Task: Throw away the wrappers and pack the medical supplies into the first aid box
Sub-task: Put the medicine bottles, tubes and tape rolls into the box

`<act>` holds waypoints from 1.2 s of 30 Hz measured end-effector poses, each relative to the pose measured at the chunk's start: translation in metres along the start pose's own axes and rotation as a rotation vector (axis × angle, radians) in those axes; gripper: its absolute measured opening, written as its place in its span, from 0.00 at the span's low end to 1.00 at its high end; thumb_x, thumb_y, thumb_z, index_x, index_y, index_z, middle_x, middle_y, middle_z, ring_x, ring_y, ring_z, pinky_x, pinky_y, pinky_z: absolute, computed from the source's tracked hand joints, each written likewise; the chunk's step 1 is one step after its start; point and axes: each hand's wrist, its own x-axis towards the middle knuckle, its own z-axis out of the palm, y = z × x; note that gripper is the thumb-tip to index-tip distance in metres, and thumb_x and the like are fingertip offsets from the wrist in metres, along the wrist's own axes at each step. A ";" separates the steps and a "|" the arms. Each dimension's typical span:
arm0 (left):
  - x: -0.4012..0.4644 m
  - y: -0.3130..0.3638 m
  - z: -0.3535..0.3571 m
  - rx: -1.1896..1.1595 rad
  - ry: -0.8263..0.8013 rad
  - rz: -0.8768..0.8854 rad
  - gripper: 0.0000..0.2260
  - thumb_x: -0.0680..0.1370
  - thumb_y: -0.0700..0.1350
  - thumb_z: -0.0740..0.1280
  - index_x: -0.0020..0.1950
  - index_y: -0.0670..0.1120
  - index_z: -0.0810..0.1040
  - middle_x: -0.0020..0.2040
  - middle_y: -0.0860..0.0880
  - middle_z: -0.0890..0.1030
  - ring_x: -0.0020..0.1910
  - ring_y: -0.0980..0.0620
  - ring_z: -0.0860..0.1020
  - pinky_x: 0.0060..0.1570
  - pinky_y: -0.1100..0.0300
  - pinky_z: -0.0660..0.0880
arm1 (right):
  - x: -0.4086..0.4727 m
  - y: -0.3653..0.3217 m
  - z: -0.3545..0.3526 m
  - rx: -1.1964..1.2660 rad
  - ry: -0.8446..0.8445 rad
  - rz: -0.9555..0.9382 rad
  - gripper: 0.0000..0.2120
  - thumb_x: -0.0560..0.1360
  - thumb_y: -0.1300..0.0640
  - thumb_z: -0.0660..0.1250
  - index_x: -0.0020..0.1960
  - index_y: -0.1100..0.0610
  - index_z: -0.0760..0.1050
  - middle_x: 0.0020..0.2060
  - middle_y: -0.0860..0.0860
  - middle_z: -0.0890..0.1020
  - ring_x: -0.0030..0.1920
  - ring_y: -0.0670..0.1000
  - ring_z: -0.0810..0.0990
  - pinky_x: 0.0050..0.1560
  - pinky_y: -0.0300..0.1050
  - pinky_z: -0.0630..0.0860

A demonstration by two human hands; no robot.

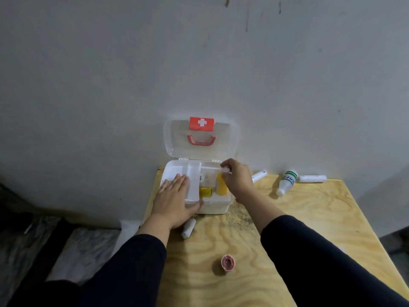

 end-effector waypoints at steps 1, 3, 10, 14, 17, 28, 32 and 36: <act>0.000 0.000 0.000 -0.004 -0.007 -0.002 0.40 0.75 0.69 0.50 0.79 0.47 0.46 0.80 0.51 0.47 0.78 0.54 0.44 0.77 0.54 0.42 | 0.000 -0.001 -0.001 0.000 -0.020 -0.004 0.14 0.72 0.66 0.63 0.56 0.57 0.78 0.53 0.56 0.82 0.52 0.57 0.80 0.52 0.48 0.78; 0.002 0.001 -0.004 -0.004 -0.042 -0.005 0.40 0.75 0.69 0.49 0.79 0.46 0.46 0.80 0.51 0.47 0.78 0.54 0.43 0.77 0.53 0.42 | 0.001 -0.002 -0.005 -0.007 -0.055 -0.040 0.14 0.72 0.65 0.66 0.57 0.58 0.78 0.55 0.56 0.82 0.57 0.55 0.79 0.57 0.46 0.76; 0.016 0.013 -0.031 -0.036 -0.063 0.005 0.34 0.77 0.66 0.52 0.77 0.48 0.54 0.79 0.50 0.53 0.78 0.53 0.49 0.77 0.51 0.45 | -0.003 0.012 -0.042 -0.083 -0.079 -0.061 0.13 0.74 0.61 0.67 0.58 0.56 0.78 0.58 0.52 0.81 0.61 0.52 0.77 0.57 0.41 0.71; 0.034 0.054 -0.053 -0.072 -0.014 0.112 0.29 0.79 0.61 0.56 0.76 0.48 0.60 0.77 0.50 0.60 0.77 0.50 0.56 0.76 0.53 0.51 | -0.006 0.040 -0.074 -0.162 -0.092 -0.026 0.13 0.74 0.63 0.66 0.57 0.55 0.78 0.59 0.52 0.81 0.60 0.54 0.77 0.56 0.43 0.72; 0.050 0.095 -0.058 -0.059 -0.014 0.169 0.27 0.79 0.59 0.58 0.74 0.48 0.62 0.76 0.50 0.63 0.76 0.50 0.58 0.74 0.53 0.52 | -0.006 0.066 -0.099 -0.187 -0.078 0.020 0.14 0.73 0.64 0.64 0.57 0.53 0.78 0.57 0.52 0.81 0.56 0.54 0.79 0.45 0.42 0.74; 0.080 0.208 -0.029 -0.100 -0.168 0.121 0.23 0.77 0.54 0.61 0.72 0.50 0.66 0.71 0.49 0.69 0.70 0.48 0.67 0.68 0.53 0.63 | 0.022 0.151 -0.147 -0.335 -0.224 -0.093 0.15 0.73 0.66 0.63 0.56 0.53 0.78 0.58 0.52 0.79 0.58 0.54 0.77 0.57 0.45 0.75; 0.090 0.226 -0.010 -0.103 -0.195 0.050 0.25 0.78 0.55 0.60 0.73 0.50 0.65 0.74 0.49 0.66 0.74 0.48 0.63 0.71 0.53 0.59 | 0.038 0.176 -0.140 -0.456 -0.328 -0.254 0.19 0.72 0.69 0.62 0.57 0.51 0.77 0.58 0.51 0.79 0.62 0.53 0.73 0.60 0.45 0.74; 0.094 0.234 0.012 -0.117 -0.208 -0.039 0.25 0.76 0.55 0.62 0.73 0.51 0.66 0.74 0.50 0.67 0.72 0.47 0.65 0.69 0.53 0.62 | 0.056 0.198 -0.125 -0.574 -0.421 -0.400 0.20 0.71 0.66 0.65 0.58 0.49 0.77 0.58 0.49 0.79 0.63 0.53 0.72 0.63 0.45 0.69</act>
